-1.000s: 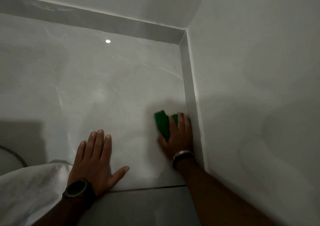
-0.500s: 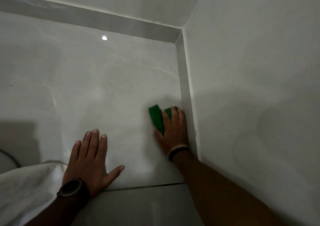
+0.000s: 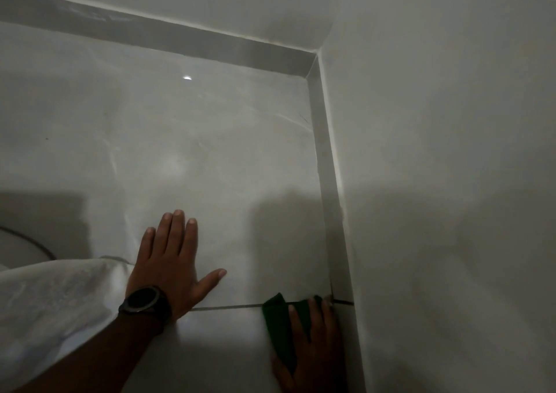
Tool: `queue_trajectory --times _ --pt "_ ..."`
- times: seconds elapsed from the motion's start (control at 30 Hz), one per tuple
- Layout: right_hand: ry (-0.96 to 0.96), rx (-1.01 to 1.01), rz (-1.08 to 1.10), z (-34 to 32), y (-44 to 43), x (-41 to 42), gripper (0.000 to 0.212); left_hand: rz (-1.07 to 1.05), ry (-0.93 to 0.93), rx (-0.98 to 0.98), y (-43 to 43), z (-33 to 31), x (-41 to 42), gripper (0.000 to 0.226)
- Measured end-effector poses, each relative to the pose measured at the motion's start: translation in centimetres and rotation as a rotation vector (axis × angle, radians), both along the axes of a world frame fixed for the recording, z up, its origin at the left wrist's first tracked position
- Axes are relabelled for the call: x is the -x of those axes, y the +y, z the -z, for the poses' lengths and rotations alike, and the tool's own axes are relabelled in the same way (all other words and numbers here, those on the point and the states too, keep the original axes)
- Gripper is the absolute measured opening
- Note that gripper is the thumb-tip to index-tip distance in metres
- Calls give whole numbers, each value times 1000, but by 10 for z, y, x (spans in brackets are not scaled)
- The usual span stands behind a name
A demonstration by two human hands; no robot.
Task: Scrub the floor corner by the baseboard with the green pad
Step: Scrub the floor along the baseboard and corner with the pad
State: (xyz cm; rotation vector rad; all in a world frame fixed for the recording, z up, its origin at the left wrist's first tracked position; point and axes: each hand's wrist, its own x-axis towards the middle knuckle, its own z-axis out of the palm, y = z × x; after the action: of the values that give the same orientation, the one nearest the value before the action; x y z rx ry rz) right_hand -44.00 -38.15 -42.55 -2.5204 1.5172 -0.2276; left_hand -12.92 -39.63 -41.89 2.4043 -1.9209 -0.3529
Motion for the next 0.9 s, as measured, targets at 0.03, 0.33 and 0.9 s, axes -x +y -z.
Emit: queue_trajectory --times 0.03,0.33,0.9 --pt "-8 -11 -30 0 -8 -7 80 0 -4 -3 1 0 0 110" --pt "-1 -50 -121 -14 -166 -124 75 -5 10 20 -1 5 -1 110" --pt "57 -87 -101 -18 -87 -85 79 4 -6 -13 -2 -2 -3 109"
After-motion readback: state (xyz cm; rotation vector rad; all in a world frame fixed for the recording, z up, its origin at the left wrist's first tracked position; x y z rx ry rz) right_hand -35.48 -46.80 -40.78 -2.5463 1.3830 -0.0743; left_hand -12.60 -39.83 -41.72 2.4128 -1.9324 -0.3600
